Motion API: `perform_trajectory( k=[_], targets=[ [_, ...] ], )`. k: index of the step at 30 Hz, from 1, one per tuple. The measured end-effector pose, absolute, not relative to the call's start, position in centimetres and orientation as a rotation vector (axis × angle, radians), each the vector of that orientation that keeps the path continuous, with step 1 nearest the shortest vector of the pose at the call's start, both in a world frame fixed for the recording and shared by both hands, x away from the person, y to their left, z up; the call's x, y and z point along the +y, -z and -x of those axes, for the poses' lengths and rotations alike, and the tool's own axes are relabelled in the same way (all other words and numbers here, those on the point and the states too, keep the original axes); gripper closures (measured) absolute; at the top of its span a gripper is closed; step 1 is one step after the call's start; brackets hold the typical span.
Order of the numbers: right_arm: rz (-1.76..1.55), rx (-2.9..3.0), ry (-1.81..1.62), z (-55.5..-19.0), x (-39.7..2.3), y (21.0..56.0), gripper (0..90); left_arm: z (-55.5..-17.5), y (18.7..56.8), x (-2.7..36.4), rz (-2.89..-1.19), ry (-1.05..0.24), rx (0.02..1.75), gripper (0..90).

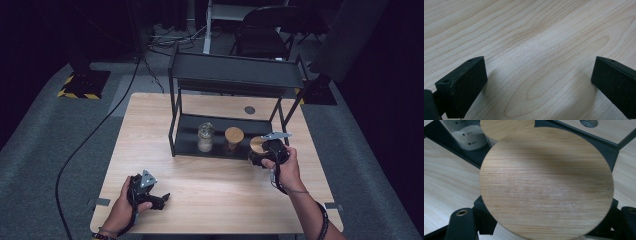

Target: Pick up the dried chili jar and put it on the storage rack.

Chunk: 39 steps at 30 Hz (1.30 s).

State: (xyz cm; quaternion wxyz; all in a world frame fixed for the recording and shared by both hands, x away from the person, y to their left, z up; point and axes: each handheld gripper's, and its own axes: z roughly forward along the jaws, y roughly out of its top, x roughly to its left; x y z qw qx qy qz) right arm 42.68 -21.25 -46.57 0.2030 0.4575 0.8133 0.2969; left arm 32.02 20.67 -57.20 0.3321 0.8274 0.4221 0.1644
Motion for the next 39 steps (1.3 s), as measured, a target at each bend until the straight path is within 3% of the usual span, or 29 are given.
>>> perform_trajectory(
  k=[39],
  targets=[
    [-1.344, 2.21, -0.776, -47.0, -20.1, 47.1, 25.0, -32.0, 57.2, 20.7, -2.162, -0.429, 1.103, 0.0]
  ],
)
